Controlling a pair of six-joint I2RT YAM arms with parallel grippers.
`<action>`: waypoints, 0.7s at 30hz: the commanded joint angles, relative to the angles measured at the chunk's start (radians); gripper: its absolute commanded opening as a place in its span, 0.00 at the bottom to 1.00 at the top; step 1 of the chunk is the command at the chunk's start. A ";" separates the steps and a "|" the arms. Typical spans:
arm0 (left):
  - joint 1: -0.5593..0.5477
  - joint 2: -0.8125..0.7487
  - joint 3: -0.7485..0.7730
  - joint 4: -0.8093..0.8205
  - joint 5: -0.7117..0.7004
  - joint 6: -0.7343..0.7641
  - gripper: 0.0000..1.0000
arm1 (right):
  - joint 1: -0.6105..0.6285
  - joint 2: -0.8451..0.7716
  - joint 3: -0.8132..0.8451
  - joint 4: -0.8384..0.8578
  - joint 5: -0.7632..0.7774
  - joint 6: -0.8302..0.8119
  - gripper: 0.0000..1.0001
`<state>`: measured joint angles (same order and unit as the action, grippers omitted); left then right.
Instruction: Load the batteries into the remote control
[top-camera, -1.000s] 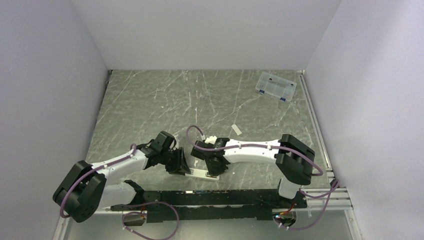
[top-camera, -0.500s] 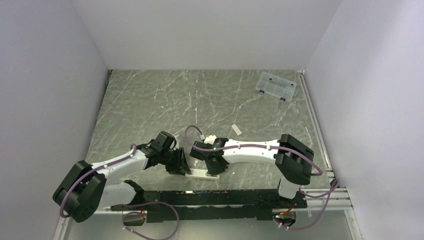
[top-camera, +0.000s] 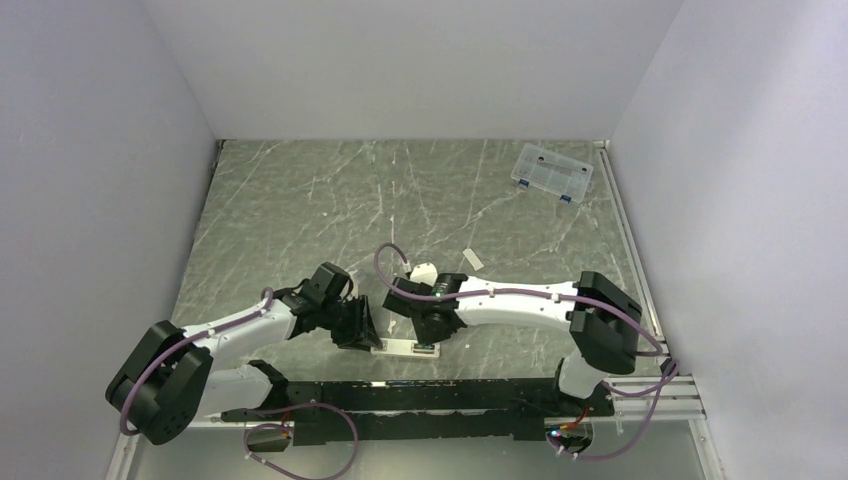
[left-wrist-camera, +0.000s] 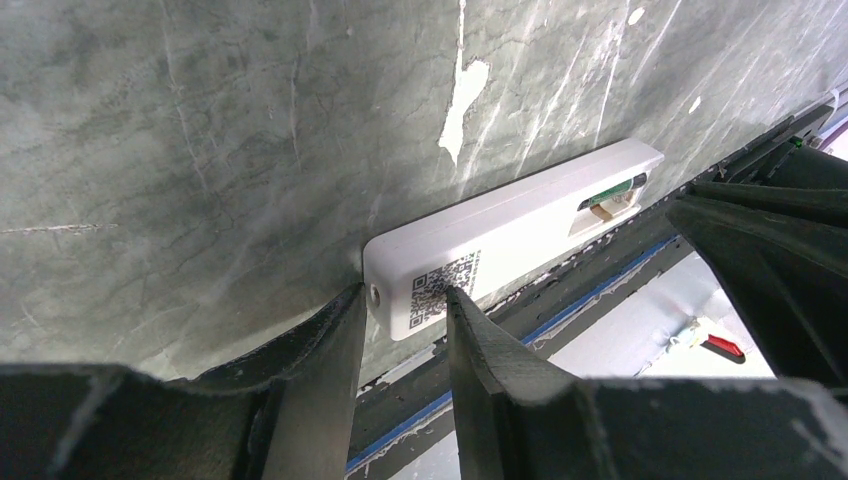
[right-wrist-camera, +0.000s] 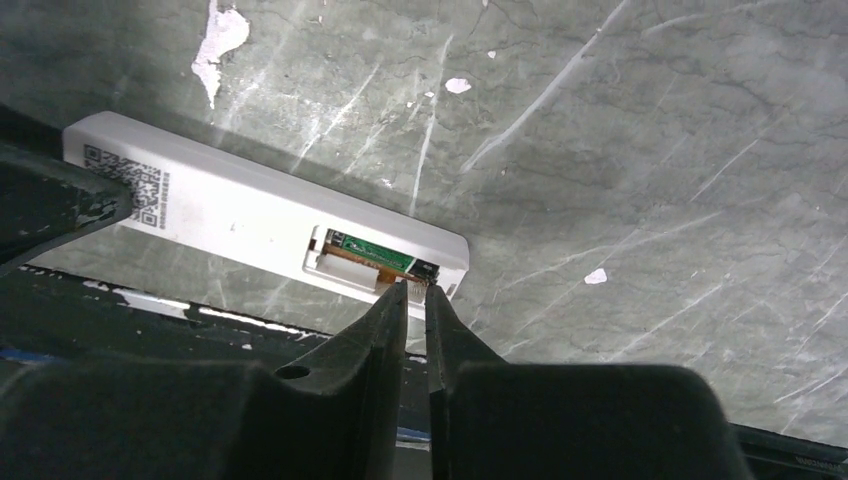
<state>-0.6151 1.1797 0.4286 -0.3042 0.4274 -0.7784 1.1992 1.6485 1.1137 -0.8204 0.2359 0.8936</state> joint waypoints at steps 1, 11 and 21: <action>-0.005 -0.018 0.023 -0.007 -0.008 0.019 0.41 | 0.000 -0.054 0.005 0.025 0.031 -0.002 0.14; -0.005 -0.011 0.030 -0.006 -0.007 0.013 0.41 | -0.001 -0.058 -0.060 0.118 -0.035 -0.016 0.00; -0.005 0.002 0.035 -0.004 -0.004 0.014 0.41 | -0.001 -0.033 -0.094 0.148 -0.050 -0.013 0.00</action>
<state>-0.6151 1.1801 0.4324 -0.3157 0.4232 -0.7784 1.1992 1.6093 1.0267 -0.7052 0.1947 0.8822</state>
